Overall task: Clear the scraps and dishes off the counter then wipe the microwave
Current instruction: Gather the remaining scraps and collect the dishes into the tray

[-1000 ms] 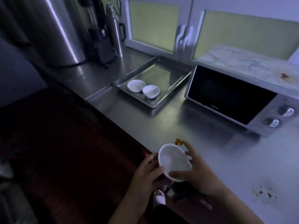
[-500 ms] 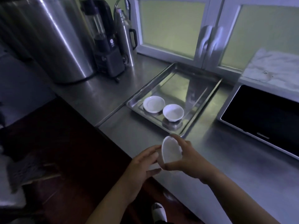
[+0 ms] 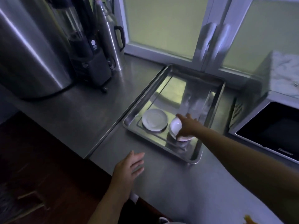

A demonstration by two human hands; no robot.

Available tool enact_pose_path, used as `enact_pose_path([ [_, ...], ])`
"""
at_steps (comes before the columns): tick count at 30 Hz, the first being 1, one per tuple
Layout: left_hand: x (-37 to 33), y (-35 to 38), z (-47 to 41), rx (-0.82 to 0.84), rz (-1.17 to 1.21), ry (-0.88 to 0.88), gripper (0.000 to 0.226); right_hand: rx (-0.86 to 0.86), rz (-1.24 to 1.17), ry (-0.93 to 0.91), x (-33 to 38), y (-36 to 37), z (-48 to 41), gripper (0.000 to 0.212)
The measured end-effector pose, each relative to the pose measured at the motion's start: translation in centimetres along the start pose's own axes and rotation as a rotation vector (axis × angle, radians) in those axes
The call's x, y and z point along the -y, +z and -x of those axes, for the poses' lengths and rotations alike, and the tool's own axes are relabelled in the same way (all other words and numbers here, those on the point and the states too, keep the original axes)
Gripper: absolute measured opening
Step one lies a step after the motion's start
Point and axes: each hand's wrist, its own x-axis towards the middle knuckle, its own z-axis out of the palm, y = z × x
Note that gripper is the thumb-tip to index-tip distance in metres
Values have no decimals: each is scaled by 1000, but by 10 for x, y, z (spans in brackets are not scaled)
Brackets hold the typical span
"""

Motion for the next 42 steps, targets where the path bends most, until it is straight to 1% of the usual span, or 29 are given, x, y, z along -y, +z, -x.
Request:
enact_pose_path([
  [2,-20,-5,-27,57,-38,-35,32,48,11,52,10,8,-16,118],
  [4,-40,-14,-54,107,-80,-39,26,70,8,113,17,15,-25,116],
  [9,-73,-25,-112,157,-120,-101,18,15,-45,217,21,26,-28,115],
  [12,-86,-13,-133,231,-141,-159,13,-31,-154,312,23,30,-23,112],
  [13,-89,-8,-138,267,-163,-164,13,-64,-245,362,25,30,-20,109],
  [15,-97,3,-144,368,-242,-133,16,-159,-557,431,33,23,-9,99],
  [17,-106,15,-147,496,-348,-46,26,-216,-958,397,45,8,15,84],
  [18,-110,20,-147,571,-403,1,35,-201,-1132,357,52,-1,30,79],
  [19,-114,26,-146,655,-457,35,49,-164,-1272,311,59,-10,48,79],
  [21,-120,39,-139,845,-546,72,80,-101,-1450,190,67,-23,82,88],
  [22,-121,45,-135,943,-568,88,89,-92,-1498,134,71,-28,97,92],
  [23,-121,52,-130,1032,-565,102,93,-94,-1534,93,74,-31,110,94],
  [24,-120,59,-126,1102,-548,114,94,-102,-1561,63,77,-35,123,94],
  [26,-118,69,-119,1178,-525,132,94,-121,-1582,28,82,-38,142,94],
  [30,-117,77,-113,1272,-539,109,87,-221,-1482,27,87,-33,170,108],
  [34,-116,80,-105,1389,-586,132,89,-271,-1420,50,87,-21,186,107],
  [38,-110,78,-98,1382,-549,89,87,-314,-1480,121,87,-11,189,98],
  [42,-103,68,-104,1333,-521,36,84,-208,-1505,93,85,-9,175,90],
])
